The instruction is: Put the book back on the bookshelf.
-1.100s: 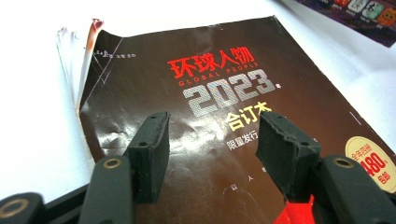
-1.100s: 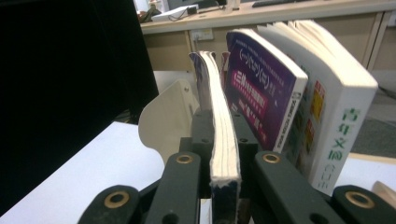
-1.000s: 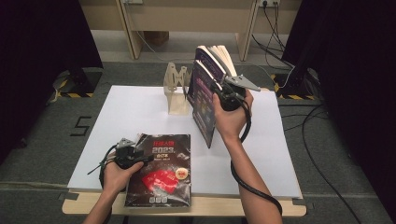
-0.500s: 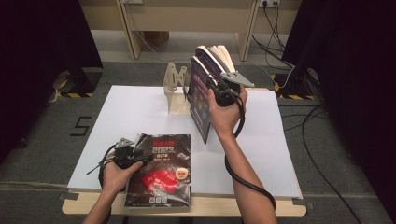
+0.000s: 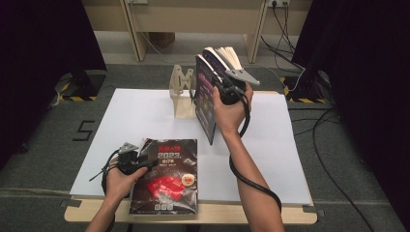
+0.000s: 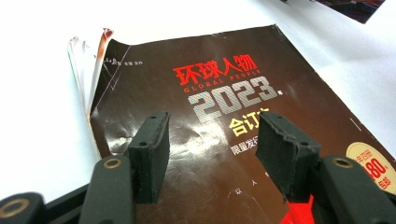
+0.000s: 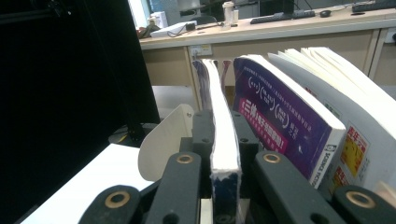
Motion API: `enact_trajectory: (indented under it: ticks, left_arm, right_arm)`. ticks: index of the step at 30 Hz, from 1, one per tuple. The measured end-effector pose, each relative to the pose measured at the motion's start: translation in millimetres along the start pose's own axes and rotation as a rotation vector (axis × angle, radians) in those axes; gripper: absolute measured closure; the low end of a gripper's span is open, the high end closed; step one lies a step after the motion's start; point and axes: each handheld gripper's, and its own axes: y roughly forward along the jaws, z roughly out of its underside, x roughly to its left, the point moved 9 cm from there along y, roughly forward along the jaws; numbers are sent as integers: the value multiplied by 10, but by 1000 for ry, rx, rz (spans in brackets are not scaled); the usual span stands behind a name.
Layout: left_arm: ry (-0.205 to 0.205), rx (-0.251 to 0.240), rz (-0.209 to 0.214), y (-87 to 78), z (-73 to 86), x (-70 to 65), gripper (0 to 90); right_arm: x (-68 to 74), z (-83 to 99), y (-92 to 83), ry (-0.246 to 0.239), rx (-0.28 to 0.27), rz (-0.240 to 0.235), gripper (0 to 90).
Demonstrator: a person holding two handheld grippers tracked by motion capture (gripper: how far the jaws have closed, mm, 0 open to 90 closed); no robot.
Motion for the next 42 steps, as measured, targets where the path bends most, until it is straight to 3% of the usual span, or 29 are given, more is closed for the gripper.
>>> enact_trajectory:
  ticks: [15, 42]
  left_arm:
    - [0, 4, 4, 25, 14, -5, 435]
    - [0, 3, 8, 31, 16, 3, 436]
  right_arm:
    - [26, -38, 117, -6, 1, 3, 846]
    - [-60, -127, 332, -8, -24, 34, 846]
